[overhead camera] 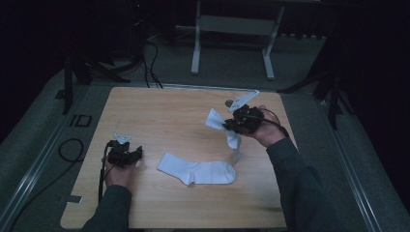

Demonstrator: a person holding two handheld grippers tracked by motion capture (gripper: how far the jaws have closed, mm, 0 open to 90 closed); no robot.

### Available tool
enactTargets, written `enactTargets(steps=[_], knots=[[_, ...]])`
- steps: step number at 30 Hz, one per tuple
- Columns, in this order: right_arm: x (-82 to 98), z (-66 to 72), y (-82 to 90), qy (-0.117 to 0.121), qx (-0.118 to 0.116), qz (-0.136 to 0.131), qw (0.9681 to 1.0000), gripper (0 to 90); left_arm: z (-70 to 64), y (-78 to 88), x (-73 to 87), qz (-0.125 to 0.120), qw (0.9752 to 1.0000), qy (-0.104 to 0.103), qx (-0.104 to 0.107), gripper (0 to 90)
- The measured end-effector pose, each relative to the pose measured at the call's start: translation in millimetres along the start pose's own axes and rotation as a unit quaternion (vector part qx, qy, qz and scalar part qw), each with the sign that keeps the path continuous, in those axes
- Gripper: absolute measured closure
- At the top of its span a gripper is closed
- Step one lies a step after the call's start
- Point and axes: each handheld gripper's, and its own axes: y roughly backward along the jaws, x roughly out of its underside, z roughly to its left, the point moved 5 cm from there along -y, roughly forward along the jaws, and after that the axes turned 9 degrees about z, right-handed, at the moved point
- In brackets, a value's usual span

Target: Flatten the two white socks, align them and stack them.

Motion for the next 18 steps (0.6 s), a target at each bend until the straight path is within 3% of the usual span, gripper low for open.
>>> enactTargets(steps=[18], knots=[[-4.6,31.6,31.9,0.035,-0.012,-0.036,0.9987,82.5,0.0,0.0,0.0,0.000,1.0000,0.000,0.000,40.7]])
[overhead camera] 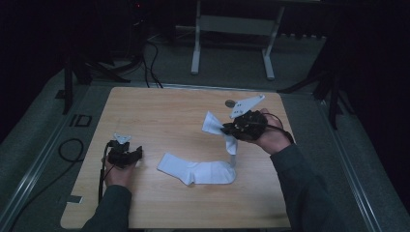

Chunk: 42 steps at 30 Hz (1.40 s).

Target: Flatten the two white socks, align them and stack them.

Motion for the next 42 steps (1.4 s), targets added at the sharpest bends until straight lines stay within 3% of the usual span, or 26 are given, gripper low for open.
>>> enactTargets(steps=[15,31,42], knots=[[5.7,29.3,12.9,0.020,-0.023,-0.011,0.9995,82.2,-0.1,0.0,0.1,0.000,1.0000,0.000,0.000,40.7],[15.8,51.9,-43.0,0.025,-0.060,0.020,0.9977,81.7,-0.1,0.0,0.1,0.000,1.0000,0.000,0.000,40.7],[9.2,64.2,-73.7,0.020,-0.074,0.014,0.9969,81.5,0.0,0.0,0.1,0.000,1.0000,-0.001,0.000,40.6]])
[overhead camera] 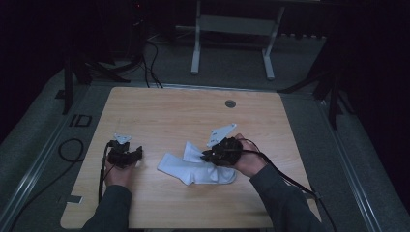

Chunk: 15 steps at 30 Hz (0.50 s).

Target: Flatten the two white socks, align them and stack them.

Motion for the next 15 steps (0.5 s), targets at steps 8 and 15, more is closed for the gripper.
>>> enactTargets(steps=[8,15], knots=[[-3.1,4.0,-33.8,-0.007,-0.001,0.009,0.9999,81.6,0.1,0.0,0.0,0.000,1.0000,0.000,0.000,40.6],[-4.6,2.9,-49.5,-0.020,-0.001,0.005,0.9998,81.5,0.0,0.0,0.0,0.000,1.0000,0.000,0.000,40.6]])
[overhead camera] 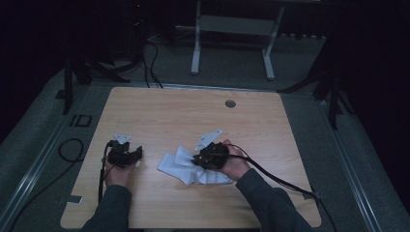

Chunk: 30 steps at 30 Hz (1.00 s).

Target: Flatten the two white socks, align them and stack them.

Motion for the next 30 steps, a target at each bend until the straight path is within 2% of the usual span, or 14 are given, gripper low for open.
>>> enactTargets(steps=[8,11,18,20,23,25,27,30], knots=[[-4.6,0.5,-11.5,-0.022,-0.006,-0.015,0.9996,81.6,0.0,0.0,0.0,0.000,1.0000,0.000,0.000,40.6],[-5.0,-0.4,-14.6,-0.022,-0.011,-0.014,0.9996,81.6,-0.1,0.0,0.0,0.000,1.0000,0.000,0.000,40.6],[-7.2,-4.7,-11.8,-0.028,-0.011,-0.017,0.9994,81.9,-0.1,0.0,0.0,0.000,1.0000,0.000,0.000,40.6],[-9.6,-3.2,-11.7,-0.019,-0.004,-0.008,0.9998,81.9,-0.1,0.0,0.0,0.000,1.0000,0.000,0.000,40.6],[-17.3,0.1,-12.3,-0.007,-0.007,-0.008,0.9999,81.8,-0.2,0.0,0.0,0.000,1.0000,0.000,0.000,40.6],[-20.2,-1.0,-14.5,-0.008,-0.003,-0.004,1.0000,81.9,-0.1,0.0,0.0,0.000,1.0000,0.000,0.000,40.5],[-22.9,0.1,-17.2,-0.009,-0.008,-0.004,0.9999,81.9,-0.1,0.0,0.0,0.000,1.0000,0.000,0.000,40.5],[-26.0,3.1,-22.7,-0.002,-0.008,-0.004,1.0000,81.9,0.0,0.0,0.0,0.000,1.0000,-0.001,0.001,40.5]])
